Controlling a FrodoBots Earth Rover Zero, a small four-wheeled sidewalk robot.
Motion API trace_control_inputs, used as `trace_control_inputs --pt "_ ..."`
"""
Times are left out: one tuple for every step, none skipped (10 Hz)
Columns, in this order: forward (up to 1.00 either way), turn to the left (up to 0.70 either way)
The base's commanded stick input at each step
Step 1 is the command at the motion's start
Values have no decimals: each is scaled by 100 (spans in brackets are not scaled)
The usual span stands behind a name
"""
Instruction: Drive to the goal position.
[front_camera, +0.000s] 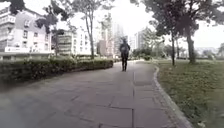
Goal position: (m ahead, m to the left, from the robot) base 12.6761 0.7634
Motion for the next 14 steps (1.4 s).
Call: trace_control_inputs --pt "85 0" --pt "85 -11" --pt "85 -28" --pt "85 -34" --pt "85 -34" --pt "85 -34" --pt "85 -34" --pt "85 -31" --pt "85 0" --pt "85 0" --pt "85 0" --pt "85 0" --pt "85 0" --pt "85 0"
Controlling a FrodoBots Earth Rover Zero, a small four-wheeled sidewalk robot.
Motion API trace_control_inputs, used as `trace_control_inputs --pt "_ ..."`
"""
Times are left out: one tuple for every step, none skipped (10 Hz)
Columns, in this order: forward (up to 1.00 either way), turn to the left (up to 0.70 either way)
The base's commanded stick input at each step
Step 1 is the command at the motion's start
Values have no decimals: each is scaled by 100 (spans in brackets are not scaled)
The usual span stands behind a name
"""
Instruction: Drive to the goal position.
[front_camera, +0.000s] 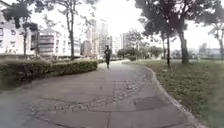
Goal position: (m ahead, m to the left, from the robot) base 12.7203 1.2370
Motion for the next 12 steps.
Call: trace_control_inputs --pt "85 0" --pt "85 0" --pt "85 0" --pt "85 0" --pt "85 0" --pt "85 0" --pt "85 0" --pt "85 0" --pt "85 0" --pt "85 0" --pt "85 0" --pt "85 0"
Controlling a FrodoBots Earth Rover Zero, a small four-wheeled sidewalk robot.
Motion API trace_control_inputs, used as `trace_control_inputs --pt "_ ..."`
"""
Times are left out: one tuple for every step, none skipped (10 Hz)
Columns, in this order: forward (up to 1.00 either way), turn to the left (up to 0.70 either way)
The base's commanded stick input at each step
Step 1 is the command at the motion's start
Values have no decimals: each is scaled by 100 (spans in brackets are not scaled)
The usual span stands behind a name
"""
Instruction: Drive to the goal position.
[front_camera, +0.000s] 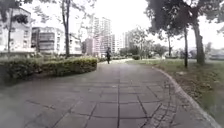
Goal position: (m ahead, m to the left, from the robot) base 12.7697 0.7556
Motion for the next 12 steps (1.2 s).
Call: trace_control_inputs --pt "85 0" --pt "85 0" --pt "85 0" --pt "85 0" --pt "85 0" --pt "85 0" --pt "85 0" --pt "85 0" --pt "85 0" --pt "85 0" --pt "85 0" --pt "85 0"
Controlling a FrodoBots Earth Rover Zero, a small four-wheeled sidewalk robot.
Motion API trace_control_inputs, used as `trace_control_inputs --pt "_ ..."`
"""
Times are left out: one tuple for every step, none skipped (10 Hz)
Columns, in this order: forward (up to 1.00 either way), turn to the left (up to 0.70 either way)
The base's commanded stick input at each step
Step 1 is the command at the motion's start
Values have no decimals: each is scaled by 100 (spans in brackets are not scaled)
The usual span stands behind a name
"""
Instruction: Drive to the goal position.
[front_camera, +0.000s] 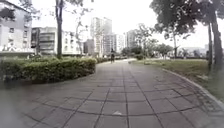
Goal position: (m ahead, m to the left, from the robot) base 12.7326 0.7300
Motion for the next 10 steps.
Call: trace_control_inputs --pt "85 0" --pt "85 0" --pt "85 0" --pt "85 -27" --pt "85 -34" --pt "85 -34" --pt "85 -34" --pt "85 -21" --pt "85 0" --pt "85 0"
